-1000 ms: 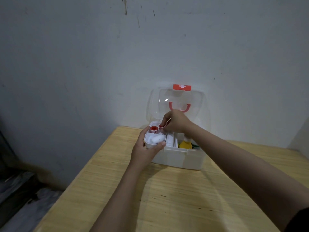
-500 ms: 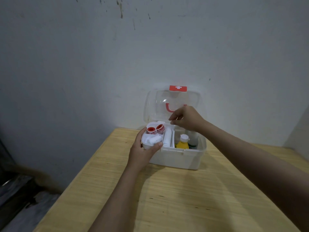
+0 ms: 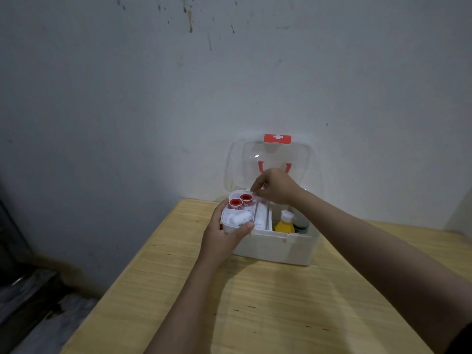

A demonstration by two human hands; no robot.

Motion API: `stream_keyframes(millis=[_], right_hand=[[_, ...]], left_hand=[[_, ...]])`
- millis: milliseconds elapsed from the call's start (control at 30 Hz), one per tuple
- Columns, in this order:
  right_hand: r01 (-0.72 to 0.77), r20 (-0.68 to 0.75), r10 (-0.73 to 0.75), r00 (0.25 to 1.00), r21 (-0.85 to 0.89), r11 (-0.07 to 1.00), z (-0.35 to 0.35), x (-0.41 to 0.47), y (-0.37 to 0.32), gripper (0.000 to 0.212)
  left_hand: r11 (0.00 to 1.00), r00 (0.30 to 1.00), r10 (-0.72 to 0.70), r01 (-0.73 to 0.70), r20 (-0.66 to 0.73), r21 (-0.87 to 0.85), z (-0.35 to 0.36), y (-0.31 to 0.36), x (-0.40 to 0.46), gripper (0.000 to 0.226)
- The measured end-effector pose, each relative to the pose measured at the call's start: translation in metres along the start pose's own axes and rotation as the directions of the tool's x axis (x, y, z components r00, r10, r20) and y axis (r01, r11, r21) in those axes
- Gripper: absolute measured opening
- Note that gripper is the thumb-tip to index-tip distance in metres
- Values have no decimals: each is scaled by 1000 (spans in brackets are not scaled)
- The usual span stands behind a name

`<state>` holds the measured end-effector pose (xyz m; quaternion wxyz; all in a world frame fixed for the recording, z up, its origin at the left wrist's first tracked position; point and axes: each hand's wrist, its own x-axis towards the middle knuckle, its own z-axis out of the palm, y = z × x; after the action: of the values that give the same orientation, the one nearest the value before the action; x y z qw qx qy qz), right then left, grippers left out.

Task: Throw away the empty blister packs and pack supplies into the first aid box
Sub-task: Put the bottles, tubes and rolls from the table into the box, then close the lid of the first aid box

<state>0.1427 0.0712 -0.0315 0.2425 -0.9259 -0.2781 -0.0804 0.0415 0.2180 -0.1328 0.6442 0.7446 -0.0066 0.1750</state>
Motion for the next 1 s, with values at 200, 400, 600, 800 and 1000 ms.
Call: stream_keyframes(millis=[200,400,600,800,1000], right_hand=[[-177,-769,84,634,-39,983,-39,-7,33,31],[-305,-596,301,745,97,947,-55,-5,47,48],[-153,-717,46,696,-85,985,-65,-33,46,27],[53,-612,-397,684,-501,864,-65,-63,43,39],[179,-491,-596,636,-657,732,-64,-67,36,48]], left_hand=[[1000,1000,-14,14,-6,-10,0,-2,1,93],[1000,1000,-12,12,-7,-10,0,1,-1,92],[1000,1000,-20,20,17,22,-2,4,0,91],[999,1000,-24,23,20,41,-2,6,-1,86],[997,999,-41,40,27,61,-2,13,-3,82]])
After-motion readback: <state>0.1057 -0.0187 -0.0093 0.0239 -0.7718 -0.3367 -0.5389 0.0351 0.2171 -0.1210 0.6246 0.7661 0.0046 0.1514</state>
